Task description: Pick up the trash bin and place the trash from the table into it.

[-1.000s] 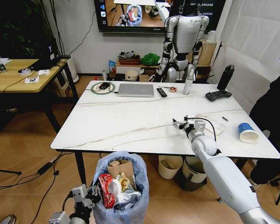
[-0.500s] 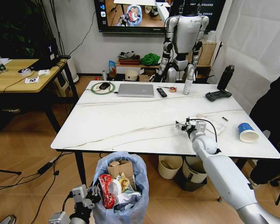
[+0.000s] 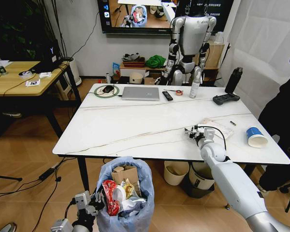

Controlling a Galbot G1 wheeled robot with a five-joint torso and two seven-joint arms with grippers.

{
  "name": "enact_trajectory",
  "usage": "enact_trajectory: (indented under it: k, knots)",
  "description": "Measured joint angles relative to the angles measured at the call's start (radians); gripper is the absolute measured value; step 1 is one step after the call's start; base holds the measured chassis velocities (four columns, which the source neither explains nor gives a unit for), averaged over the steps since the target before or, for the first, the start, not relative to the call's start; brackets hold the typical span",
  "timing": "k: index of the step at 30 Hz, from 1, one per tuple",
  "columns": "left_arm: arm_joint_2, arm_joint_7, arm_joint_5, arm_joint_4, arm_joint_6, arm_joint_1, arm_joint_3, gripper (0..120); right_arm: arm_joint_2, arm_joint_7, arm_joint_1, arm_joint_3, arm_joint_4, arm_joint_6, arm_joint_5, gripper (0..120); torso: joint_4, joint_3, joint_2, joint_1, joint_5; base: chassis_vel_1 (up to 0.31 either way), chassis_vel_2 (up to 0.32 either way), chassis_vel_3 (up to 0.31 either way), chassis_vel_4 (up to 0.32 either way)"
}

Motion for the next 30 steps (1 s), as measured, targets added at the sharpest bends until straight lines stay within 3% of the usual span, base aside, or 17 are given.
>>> enact_trajectory:
  k: [3,9,18,30]
  knots:
    - [0.000,0.000,0.000,0.000,0.000,0.000,0.000,1,-0.001,0.000,-0.003,0.000,0.002,0.000,0.000,58,0.0000,0.000,0.000,0.000,0.0001,0.000,0.000,0.000,0.000]
    - [0.003,-0.001,-0.002,0.001,0.001,-0.003,0.004,1,-0.021,-0.001,-0.029,-0.002,0.024,0.001,0.000,31,0.0001,0.000,0.000,0.000,0.0001,0.000,0.000,0.000,0.000]
    - [0.009,-0.002,-0.005,0.002,0.002,-0.006,0.006,1,-0.033,0.000,-0.051,-0.004,0.036,0.002,-0.001,2,-0.0001,0.000,0.000,0.000,-0.0001,0.000,0.000,0.000,0.000]
    - [0.013,-0.003,-0.007,0.006,0.002,-0.009,0.005,1,-0.057,-0.012,-0.077,-0.007,0.078,0.012,0.022,0,0.0004,0.000,0.000,0.000,0.0010,0.000,0.000,0.000,0.000]
